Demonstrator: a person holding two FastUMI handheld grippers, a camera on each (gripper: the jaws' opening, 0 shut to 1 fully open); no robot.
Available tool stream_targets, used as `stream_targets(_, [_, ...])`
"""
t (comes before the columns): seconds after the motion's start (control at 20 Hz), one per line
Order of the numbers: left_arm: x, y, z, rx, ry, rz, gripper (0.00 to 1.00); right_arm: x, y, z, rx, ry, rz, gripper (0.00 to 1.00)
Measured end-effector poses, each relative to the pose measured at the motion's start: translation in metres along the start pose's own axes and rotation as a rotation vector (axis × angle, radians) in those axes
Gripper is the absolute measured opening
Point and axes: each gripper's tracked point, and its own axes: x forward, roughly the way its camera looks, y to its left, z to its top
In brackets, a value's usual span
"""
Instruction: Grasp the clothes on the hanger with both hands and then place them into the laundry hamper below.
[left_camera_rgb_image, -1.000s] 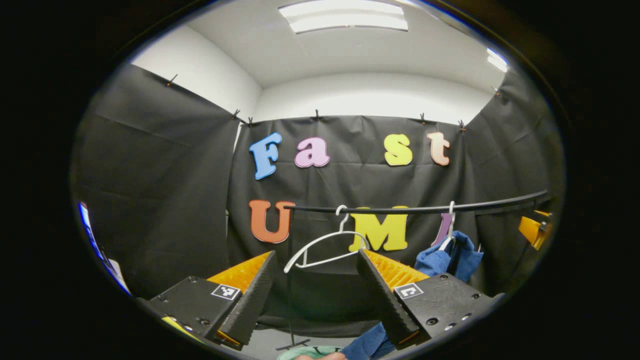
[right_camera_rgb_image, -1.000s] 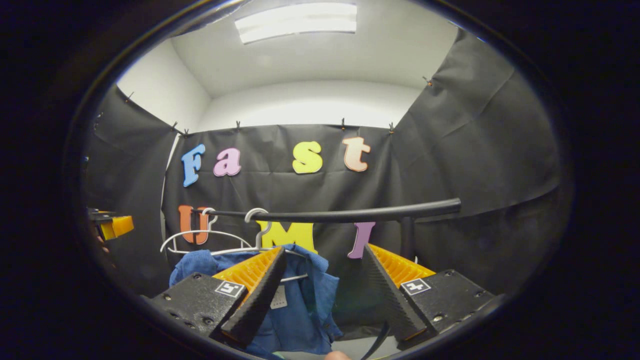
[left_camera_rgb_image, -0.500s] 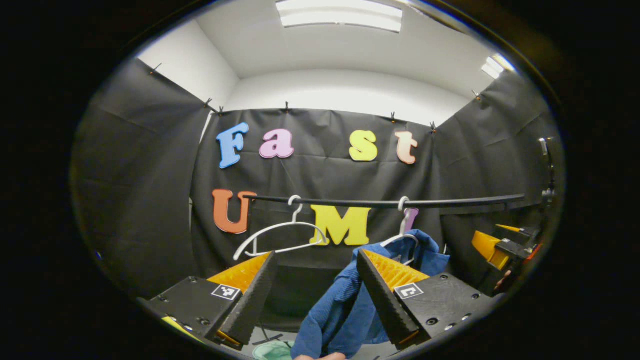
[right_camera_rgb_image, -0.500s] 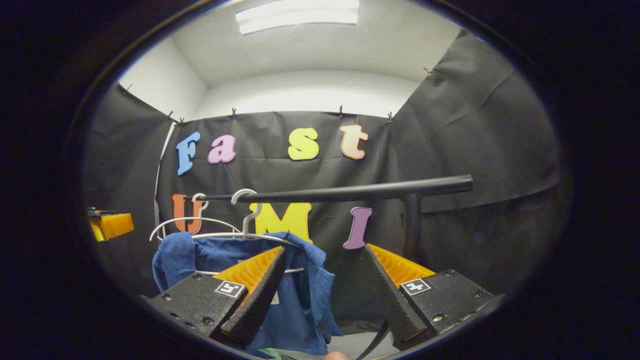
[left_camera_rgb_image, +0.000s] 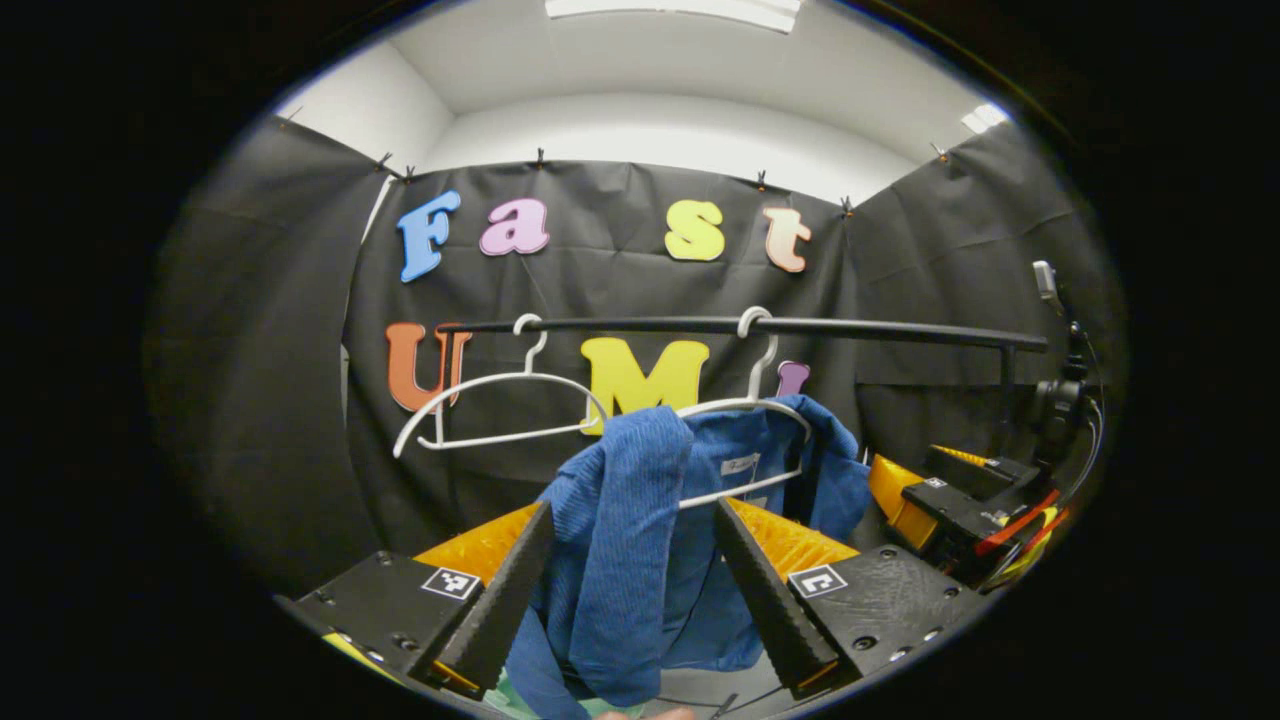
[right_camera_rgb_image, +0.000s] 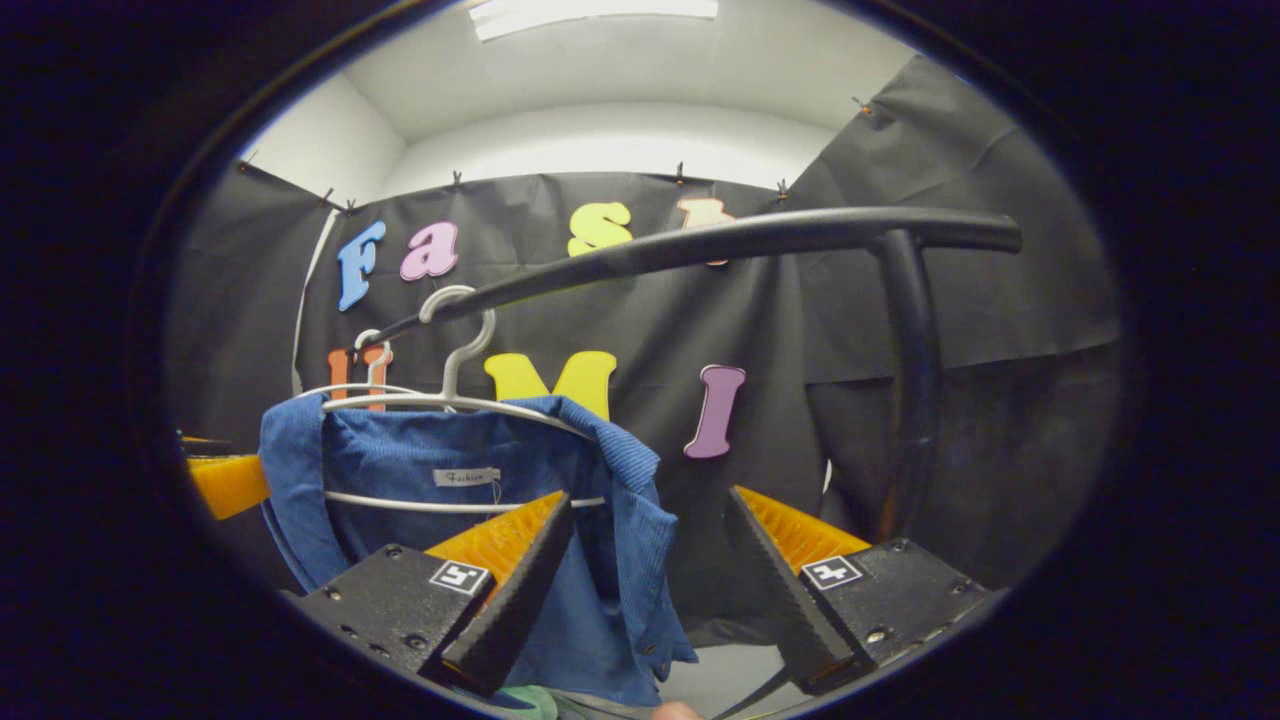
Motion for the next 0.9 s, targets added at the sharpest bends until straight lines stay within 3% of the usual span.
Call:
stream_targets(0.15, [0.015,0.002,-0.007,0.027,0.004,0.053,1.0,0.018,0.003,-0.013,-0.023,0.016,-0.007,0.99])
stream_targets(0.2, [0.02,0.004,-0.009,0.032,0.007,0.078,0.96,0.024,0.002,-0.017,-0.026,0.025,-0.013,0.96])
stream_targets(0.35, [0.038,0.005,-0.014,0.038,0.014,0.126,0.92,0.042,-0.001,-0.029,-0.023,0.039,-0.041,0.99])
stream_targets(0.4, [0.042,0.006,-0.016,0.04,0.015,0.145,1.0,0.049,-0.003,-0.031,-0.013,0.045,-0.05,0.96])
stream_targets(0.7, [0.063,0.019,-0.021,0.014,0.011,0.236,0.92,0.08,-0.013,-0.042,0.029,0.059,-0.106,0.96])
stream_targets(0.75, [0.065,0.021,-0.022,0.004,0.006,0.243,0.94,0.084,-0.014,-0.041,0.029,0.053,-0.115,0.99])
stream_targets(0.9, [0.075,0.025,-0.018,0.006,-0.025,0.238,1.0,0.089,-0.01,-0.037,0.018,0.04,-0.115,0.89])
